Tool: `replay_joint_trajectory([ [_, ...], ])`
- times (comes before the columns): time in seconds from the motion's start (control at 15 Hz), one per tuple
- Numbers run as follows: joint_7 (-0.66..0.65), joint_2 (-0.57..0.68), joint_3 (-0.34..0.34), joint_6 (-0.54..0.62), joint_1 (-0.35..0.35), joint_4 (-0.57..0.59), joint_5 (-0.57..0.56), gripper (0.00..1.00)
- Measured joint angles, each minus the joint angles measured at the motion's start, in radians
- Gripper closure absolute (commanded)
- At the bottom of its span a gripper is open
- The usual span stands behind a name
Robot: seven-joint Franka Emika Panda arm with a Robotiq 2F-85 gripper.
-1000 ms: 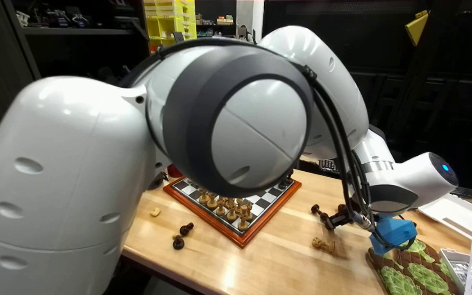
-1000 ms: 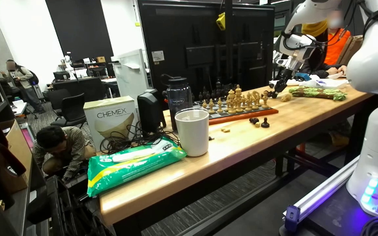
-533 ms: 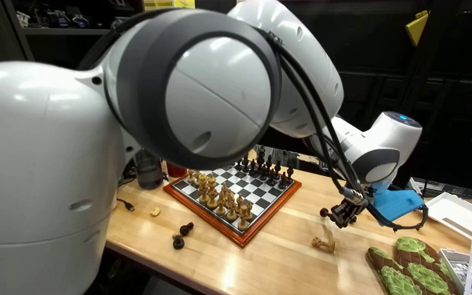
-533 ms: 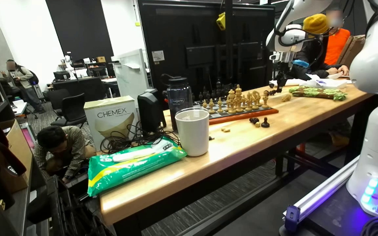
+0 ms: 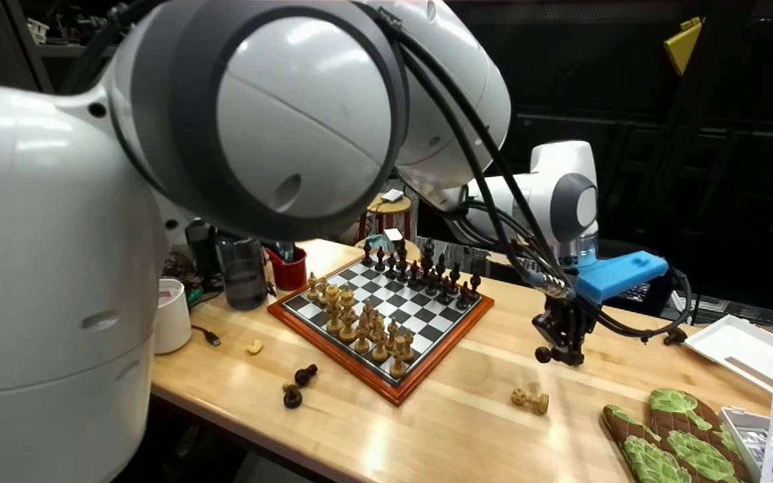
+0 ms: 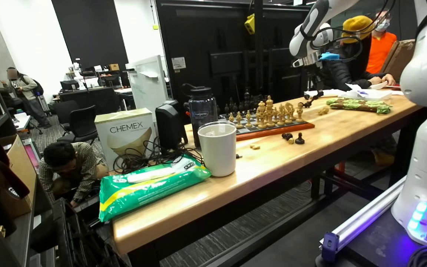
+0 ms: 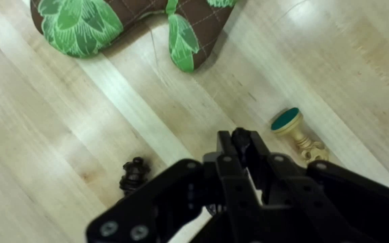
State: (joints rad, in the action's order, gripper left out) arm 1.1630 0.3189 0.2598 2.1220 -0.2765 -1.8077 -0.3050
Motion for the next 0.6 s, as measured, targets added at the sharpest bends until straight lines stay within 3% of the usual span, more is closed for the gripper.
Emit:
replay_joint_trajectory([
  [0.27, -0.113, 0.004, -0.017, -0.203, 0.056, 0.040, -0.150, 0.96],
  [0.6, -0.145, 0.036, -0.064, -0.415, 0.098, 0.099, -0.248, 0.96],
])
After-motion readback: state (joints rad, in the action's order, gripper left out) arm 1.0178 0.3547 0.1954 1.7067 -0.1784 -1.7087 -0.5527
